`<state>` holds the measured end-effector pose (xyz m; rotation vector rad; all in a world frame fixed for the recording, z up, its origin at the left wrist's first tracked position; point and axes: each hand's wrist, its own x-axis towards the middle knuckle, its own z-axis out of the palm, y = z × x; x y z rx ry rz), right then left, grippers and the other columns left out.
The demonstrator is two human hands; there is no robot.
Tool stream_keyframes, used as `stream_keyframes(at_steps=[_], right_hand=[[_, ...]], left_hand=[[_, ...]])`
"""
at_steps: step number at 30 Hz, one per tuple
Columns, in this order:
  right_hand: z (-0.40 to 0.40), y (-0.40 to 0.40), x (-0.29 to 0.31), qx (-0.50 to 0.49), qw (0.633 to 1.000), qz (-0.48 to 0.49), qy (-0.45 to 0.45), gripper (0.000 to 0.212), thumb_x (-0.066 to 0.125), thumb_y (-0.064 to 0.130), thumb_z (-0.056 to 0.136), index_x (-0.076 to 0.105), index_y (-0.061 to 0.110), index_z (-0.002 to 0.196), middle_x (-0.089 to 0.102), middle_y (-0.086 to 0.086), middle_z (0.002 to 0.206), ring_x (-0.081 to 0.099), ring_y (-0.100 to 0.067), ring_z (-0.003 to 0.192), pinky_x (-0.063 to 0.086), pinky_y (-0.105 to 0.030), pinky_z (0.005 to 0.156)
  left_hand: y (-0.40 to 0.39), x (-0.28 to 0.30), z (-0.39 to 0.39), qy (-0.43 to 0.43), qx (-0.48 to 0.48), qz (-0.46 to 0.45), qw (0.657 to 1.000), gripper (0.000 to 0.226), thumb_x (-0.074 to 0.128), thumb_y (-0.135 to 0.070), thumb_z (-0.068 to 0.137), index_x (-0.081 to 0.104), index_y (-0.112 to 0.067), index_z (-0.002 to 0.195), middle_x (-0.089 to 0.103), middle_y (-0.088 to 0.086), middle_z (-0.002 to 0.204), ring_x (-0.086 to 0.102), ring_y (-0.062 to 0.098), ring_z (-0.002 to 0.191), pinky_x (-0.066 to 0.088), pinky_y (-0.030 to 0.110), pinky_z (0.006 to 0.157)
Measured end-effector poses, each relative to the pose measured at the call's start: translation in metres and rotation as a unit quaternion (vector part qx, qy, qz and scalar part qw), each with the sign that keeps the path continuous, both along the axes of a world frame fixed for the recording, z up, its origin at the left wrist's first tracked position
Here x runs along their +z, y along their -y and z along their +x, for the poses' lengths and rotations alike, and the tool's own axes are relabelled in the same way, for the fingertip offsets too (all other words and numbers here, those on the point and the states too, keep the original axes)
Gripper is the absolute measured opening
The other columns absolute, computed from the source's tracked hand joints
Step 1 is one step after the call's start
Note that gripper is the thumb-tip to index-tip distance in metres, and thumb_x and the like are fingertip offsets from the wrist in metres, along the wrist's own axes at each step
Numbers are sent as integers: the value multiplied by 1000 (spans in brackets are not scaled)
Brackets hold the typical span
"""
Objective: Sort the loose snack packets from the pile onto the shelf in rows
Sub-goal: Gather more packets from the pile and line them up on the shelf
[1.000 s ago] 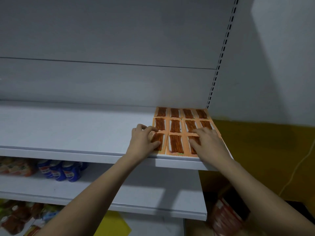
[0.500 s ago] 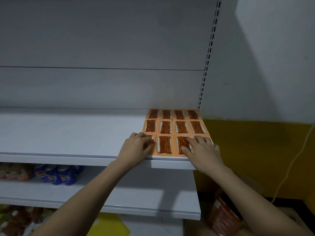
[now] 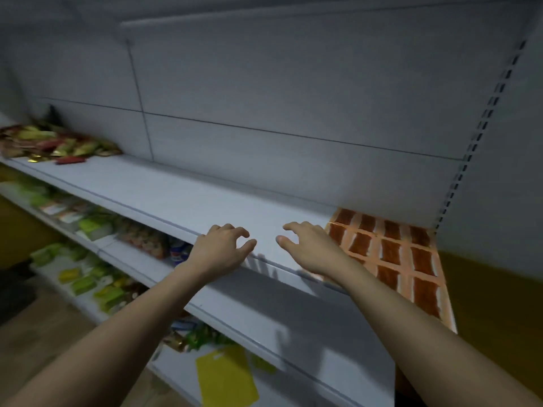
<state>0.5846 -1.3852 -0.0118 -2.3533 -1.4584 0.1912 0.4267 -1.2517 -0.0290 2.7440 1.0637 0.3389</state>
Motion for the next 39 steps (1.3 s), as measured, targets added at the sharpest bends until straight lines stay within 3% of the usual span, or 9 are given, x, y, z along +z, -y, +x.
stream_keyframes(at_steps=[4,9,18,25,31,39], right_hand=[[-55,-61,10,78,997,-21,-1,55,31,57,101,40,30,147,39,2,153,33,-22,140,33,-45,111],[-109,-139,20,115,993,-13,12,54,30,56,101,44,29,145,41,3,151,37,-21,137,36,-44,108],[-232,-313,36,206,978,-24,-11,52,36,54,101,54,20,137,52,-5,143,49,-24,127,42,-42,104],[-302,-428,42,258,966,9,0,47,40,51,101,57,20,132,57,-4,135,53,-24,122,45,-41,99],[-323,-526,19,283,959,0,-5,43,42,54,98,60,24,123,63,0,124,58,-22,110,50,-43,92],[-304,-691,-10,287,957,13,-46,47,43,54,98,56,24,131,57,0,135,53,-21,122,46,-41,97]], left_hand=[[-52,9,-59,-14,78,-11,997,52,35,-63,99,55,-32,136,57,0,139,52,21,125,49,40,93],[-118,12,-120,7,113,-50,992,52,37,-64,97,60,-31,130,71,-5,115,63,17,104,55,39,86],[-246,32,-262,16,158,-15,987,50,42,-61,97,61,-29,129,64,-2,129,60,22,115,54,41,90],[-338,45,-343,-4,246,-22,969,53,39,-67,95,60,-33,129,65,-5,121,62,18,103,56,38,80],[-428,37,-370,2,286,-49,957,52,39,-68,96,61,-33,127,67,-5,121,63,18,103,56,39,84],[-583,32,-354,15,304,-33,952,45,44,-65,95,63,-34,121,69,-6,116,64,15,101,57,38,83]])
